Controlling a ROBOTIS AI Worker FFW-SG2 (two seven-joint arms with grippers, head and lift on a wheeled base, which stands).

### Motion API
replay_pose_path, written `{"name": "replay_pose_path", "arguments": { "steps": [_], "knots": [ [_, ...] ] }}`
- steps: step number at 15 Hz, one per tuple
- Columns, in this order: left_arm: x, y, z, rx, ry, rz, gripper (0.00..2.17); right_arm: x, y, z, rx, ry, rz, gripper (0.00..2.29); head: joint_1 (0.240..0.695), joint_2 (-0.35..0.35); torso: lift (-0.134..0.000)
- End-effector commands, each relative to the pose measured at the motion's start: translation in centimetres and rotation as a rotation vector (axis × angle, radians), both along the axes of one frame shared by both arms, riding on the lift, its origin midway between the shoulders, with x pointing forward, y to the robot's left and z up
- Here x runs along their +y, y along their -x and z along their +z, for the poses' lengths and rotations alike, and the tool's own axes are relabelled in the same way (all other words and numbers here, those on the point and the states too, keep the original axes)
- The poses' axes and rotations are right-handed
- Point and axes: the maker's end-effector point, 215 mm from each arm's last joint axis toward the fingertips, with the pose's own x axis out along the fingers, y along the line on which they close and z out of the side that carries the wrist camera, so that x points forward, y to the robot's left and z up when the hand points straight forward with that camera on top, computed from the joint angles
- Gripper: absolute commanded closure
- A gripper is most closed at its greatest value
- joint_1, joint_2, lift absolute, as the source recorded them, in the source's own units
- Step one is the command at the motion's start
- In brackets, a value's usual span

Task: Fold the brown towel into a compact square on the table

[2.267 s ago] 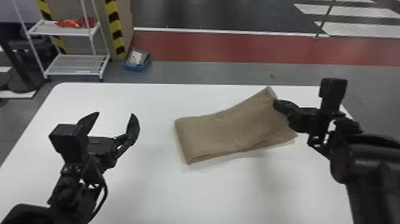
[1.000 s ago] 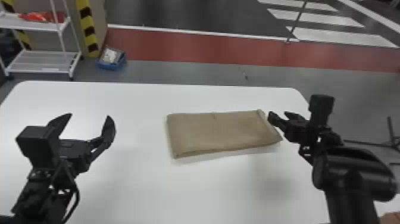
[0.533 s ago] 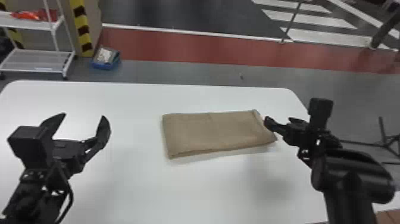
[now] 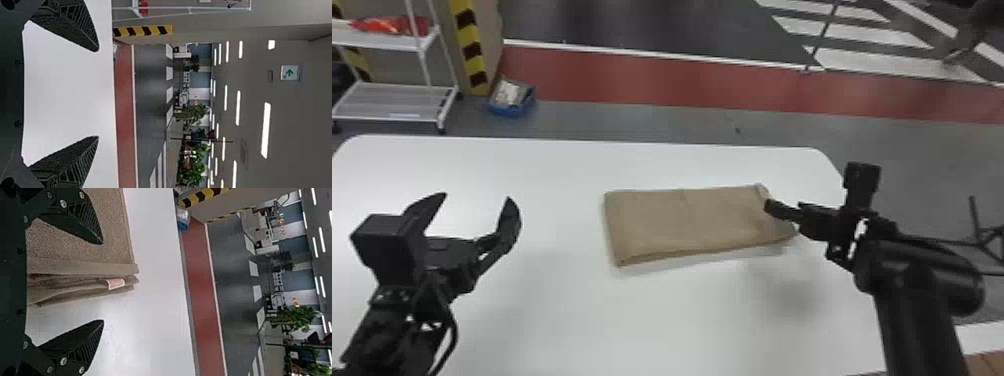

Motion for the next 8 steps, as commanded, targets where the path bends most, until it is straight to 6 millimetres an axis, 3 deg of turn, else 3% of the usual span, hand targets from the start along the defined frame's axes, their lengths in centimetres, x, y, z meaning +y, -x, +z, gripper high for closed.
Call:
{"name": "replay_pose_path", "arguments": {
  "steps": [1, 8],
  "knots": [
    [0.1, 0.2, -0.2, 0.004, 0.000, 0.001, 0.08, -0.5, -0.5, -0.6, 0.024, -0.008, -0.006, 0.22, 0.695, -0.211, -0.123],
    [-0.2, 0.1, 0.1, -0.003, -0.003, -0.007, 0.08, 0.4, -1.0, -2.4, 0.093, 0.029, 0.019, 0.29, 0.695, -0.210, -0.123]
  ]
}}
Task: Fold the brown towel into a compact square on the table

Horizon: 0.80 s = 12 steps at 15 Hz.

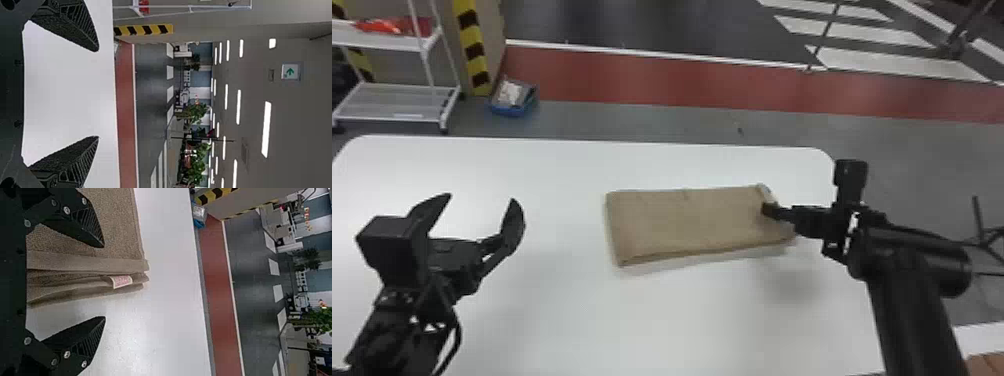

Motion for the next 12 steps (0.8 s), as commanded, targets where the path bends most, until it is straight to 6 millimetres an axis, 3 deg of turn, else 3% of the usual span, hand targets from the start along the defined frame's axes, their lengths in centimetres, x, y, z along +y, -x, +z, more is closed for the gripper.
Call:
{"name": "replay_pose_path", "arguments": {
  "steps": [1, 3, 9, 12],
  "knots": [
    [0.1, 0.0, -0.1, 0.001, -0.004, 0.001, 0.08, 0.3, 0.2, -0.8, 0.028, -0.001, 0.008, 0.29, 0.695, -0.211, -0.123],
    [0.0, -0.1, 0.0, -0.001, -0.003, -0.002, 0.08, 0.2, 0.3, -0.9, 0.034, 0.000, 0.008, 0.43, 0.695, -0.208, -0.123],
    [-0.1, -0.4, 0.2, -0.006, -0.005, -0.002, 0.08, 2.4, 1.1, -1.1, 0.057, -0.115, 0.068, 1.42, 0.695, -0.198, -0.123],
    [-0.5, -0.8, 0.5, -0.011, -0.003, -0.006, 0.08, 3.4, 1.3, 0.3, 0.035, -0.140, 0.087, 1.42, 0.695, -0.190, -0.123]
  ]
}}
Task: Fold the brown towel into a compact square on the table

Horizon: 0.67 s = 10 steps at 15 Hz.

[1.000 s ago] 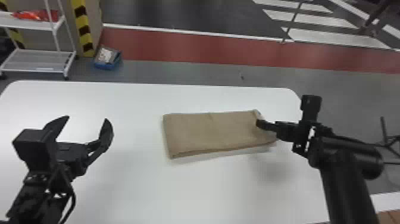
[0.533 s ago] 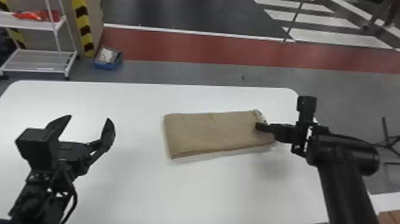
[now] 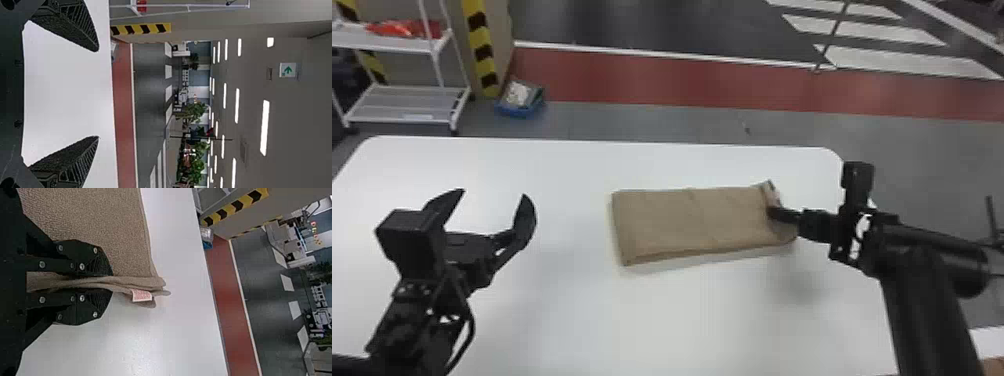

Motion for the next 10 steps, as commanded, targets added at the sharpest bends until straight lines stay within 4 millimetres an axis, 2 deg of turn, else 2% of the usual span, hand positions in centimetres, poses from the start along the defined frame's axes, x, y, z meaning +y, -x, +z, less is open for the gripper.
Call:
{"name": "replay_pose_path", "arguments": {
  "steps": [1, 3, 6, 8, 9, 10],
  "knots": [
    [-0.6, -0.5, 0.3, -0.007, -0.010, -0.009, 0.08, 1.0, 0.4, 1.4, -0.015, -0.017, 0.013, 1.42, 0.695, -0.186, -0.123],
    [-2.6, -1.1, 0.1, -0.008, -0.024, -0.049, 0.09, 2.2, 1.4, 2.4, -0.005, -0.044, 0.032, 1.42, 0.695, -0.184, -0.123],
    [-7.0, -2.4, -1.3, 0.012, -0.034, -0.162, 0.09, 4.3, 3.3, 3.5, 0.031, -0.114, 0.079, 1.42, 0.695, -0.195, -0.123],
    [-8.7, -2.9, -1.7, 0.021, -0.015, -0.197, 0.11, 4.7, 4.3, 3.9, 0.040, -0.109, 0.087, 1.42, 0.695, -0.204, -0.123],
    [-9.6, -2.9, -2.3, 0.035, -0.001, -0.235, 0.25, 4.7, 4.7, 3.8, 0.054, -0.116, 0.082, 1.42, 0.695, -0.209, -0.123],
    [-10.5, -3.0, -2.5, 0.042, 0.011, -0.271, 0.48, 4.6, 4.9, 4.0, 0.055, -0.118, 0.079, 1.42, 0.695, -0.216, -0.123]
  ]
}}
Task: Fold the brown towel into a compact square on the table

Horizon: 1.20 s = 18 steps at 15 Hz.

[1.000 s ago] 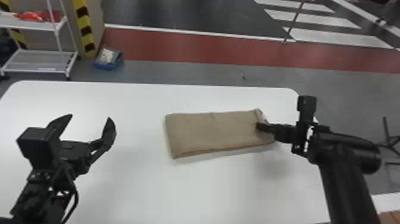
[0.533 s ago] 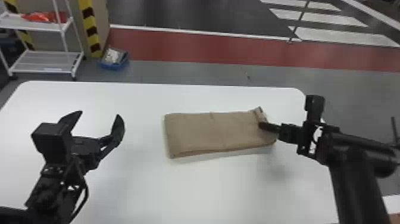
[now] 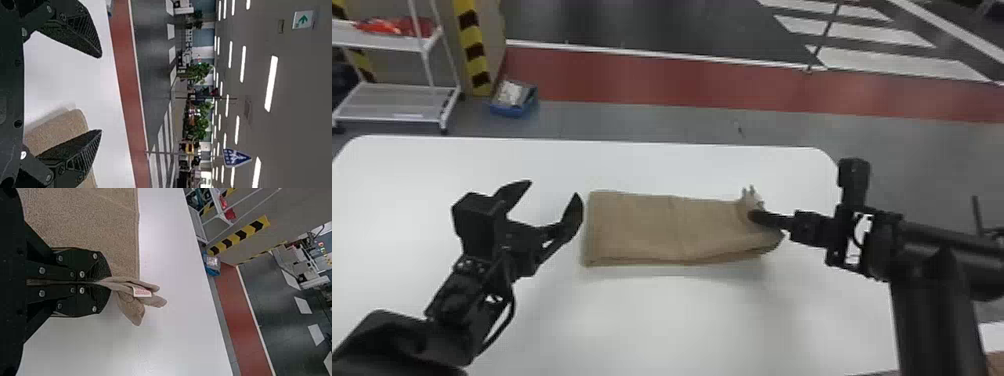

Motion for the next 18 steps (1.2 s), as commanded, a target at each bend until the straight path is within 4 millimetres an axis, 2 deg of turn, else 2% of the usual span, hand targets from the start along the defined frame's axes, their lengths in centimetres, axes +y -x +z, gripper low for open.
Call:
{"name": "replay_pose_path", "arguments": {
  "steps": [1, 2, 3, 7, 11, 16, 18],
  "knots": [
    [-1.6, -0.2, -1.1, 0.032, 0.023, -0.060, 1.13, 0.1, 0.7, 0.0, 0.017, -0.009, -0.003, 1.42, 0.695, -0.232, -0.123],
    [-1.7, -0.6, -1.7, 0.056, 0.035, -0.073, 1.78, -0.1, 0.9, 0.1, 0.022, -0.015, -0.009, 1.42, 0.695, -0.241, -0.123],
    [-2.3, -0.4, -3.3, 0.111, 0.034, -0.105, 1.91, -0.2, 0.9, 0.2, 0.020, -0.015, -0.011, 1.42, 0.695, -0.249, -0.123],
    [-4.7, 0.7, -6.3, 0.226, 0.039, -0.235, 1.91, 0.3, 0.3, 0.9, 0.005, -0.024, -0.009, 1.42, 0.695, -0.277, -0.123],
    [-5.5, -0.1, -7.1, 0.259, 0.053, -0.286, 1.91, 1.9, -0.9, 2.3, -0.016, -0.038, 0.010, 1.42, 0.695, -0.277, -0.123],
    [-6.7, 0.0, -6.5, 0.257, 0.069, -0.324, 1.91, 2.7, -2.8, 4.5, -0.045, -0.014, 0.029, 1.42, 0.695, -0.269, -0.123],
    [-6.7, 0.1, -8.0, 0.302, 0.055, -0.327, 1.91, 3.7, -3.0, 4.9, -0.035, -0.027, 0.046, 1.42, 0.695, -0.268, -0.123]
  ]
}}
